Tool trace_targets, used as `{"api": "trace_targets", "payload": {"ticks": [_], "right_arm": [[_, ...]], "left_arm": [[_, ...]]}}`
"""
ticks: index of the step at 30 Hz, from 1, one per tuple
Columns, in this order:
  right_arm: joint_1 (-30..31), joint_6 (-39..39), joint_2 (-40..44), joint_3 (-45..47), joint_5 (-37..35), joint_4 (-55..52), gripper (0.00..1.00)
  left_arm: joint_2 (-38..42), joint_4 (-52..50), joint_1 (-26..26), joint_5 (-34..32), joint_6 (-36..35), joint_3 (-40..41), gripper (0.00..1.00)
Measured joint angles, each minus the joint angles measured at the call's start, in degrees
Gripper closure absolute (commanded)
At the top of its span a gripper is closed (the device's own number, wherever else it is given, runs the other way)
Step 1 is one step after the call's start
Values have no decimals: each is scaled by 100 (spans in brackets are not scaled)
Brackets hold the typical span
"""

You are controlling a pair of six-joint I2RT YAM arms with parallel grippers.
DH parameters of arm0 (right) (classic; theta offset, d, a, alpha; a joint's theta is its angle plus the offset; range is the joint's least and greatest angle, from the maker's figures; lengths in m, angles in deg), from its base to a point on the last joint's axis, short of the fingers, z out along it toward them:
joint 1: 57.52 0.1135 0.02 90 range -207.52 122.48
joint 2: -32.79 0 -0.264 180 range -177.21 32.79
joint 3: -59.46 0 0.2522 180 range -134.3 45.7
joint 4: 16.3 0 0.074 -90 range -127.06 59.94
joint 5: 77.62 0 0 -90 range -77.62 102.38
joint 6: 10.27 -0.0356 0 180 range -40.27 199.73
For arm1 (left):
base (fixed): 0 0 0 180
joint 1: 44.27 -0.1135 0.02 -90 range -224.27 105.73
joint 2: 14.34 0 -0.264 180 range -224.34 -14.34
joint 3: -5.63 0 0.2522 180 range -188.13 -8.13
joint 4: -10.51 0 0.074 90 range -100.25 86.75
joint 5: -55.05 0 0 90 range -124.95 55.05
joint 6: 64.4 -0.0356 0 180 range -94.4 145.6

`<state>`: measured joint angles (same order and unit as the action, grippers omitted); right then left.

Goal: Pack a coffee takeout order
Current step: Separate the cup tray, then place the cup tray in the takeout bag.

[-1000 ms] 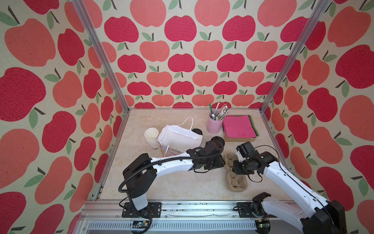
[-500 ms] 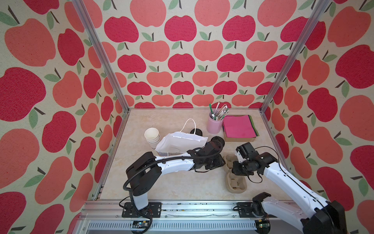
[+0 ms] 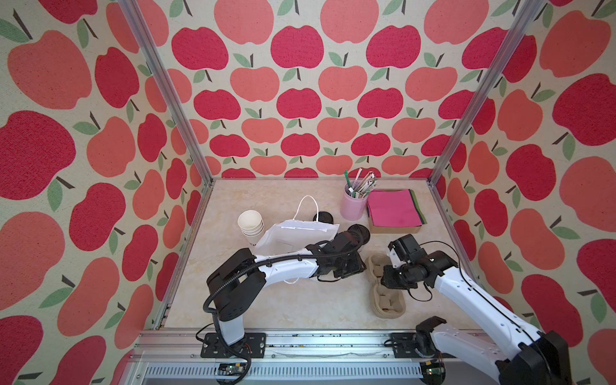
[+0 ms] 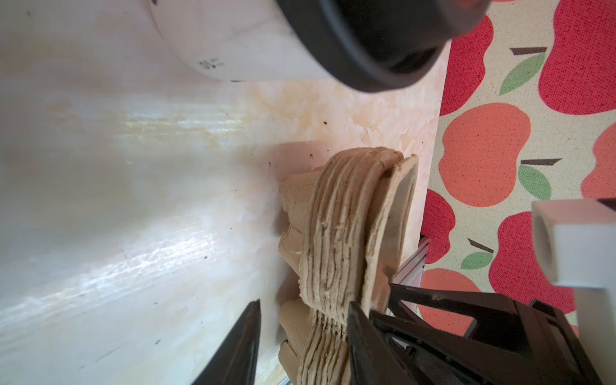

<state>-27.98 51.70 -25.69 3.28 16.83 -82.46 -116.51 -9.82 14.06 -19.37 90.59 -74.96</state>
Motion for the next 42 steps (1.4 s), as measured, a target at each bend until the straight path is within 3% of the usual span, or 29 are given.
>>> {"api": "trace_targets", "payload": {"ticks": [19,33,42], "right_arm": [[0,4,146,-393,216,-157,70],[0,105,629,-1432,142,-612,70],[0,295,699,-2052,149,-688,69]], "left_arm": [[50,-721,-175,289,-415,-437,53],[450,-1585,-201,221,-822,-1615,41],[1198,-2361,-216,-236,-1499,-2726,25]]}}
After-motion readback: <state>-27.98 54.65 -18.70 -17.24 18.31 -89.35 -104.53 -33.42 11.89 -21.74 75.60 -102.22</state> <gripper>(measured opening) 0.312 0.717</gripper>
